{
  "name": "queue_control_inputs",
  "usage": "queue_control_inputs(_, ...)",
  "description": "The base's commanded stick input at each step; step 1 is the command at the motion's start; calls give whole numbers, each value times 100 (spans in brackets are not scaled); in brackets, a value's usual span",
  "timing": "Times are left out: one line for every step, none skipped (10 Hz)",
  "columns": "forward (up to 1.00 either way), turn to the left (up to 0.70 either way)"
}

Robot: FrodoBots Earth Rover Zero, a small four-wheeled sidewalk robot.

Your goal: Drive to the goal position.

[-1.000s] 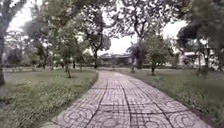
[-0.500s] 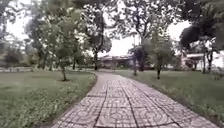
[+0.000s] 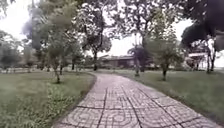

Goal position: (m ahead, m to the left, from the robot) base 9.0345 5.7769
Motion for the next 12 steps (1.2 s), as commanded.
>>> queue_control_inputs(100, 0)
queue_control_inputs(100, 0)
queue_control_inputs(100, 0)
queue_control_inputs(100, 0)
queue_control_inputs(100, 0)
queue_control_inputs(100, 0)
queue_control_inputs(100, 0)
queue_control_inputs(100, 0)
queue_control_inputs(100, 0)
queue_control_inputs(100, 0)
queue_control_inputs(100, 0)
queue_control_inputs(100, 0)
